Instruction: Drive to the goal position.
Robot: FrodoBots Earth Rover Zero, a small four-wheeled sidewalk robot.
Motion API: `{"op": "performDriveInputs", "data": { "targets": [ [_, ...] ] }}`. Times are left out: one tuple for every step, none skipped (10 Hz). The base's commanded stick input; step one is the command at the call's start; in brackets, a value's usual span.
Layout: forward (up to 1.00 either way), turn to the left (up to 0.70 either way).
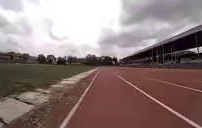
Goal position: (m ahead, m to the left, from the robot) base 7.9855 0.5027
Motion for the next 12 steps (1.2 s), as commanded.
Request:
{"op": "performDriveInputs", "data": {
  "targets": [
    [0.6, -0.02],
    [0.6, -0.02],
    [0.6, -0.02],
    [0.6, -0.02],
    [0.6, -0.02],
    [0.6, -0.02],
    [0.6, -0.02],
    [0.6, -0.02],
    [0.6, -0.02],
    [0.6, -0.02],
    [0.6, -0.02],
    [0.6, -0.02]
  ]
}}
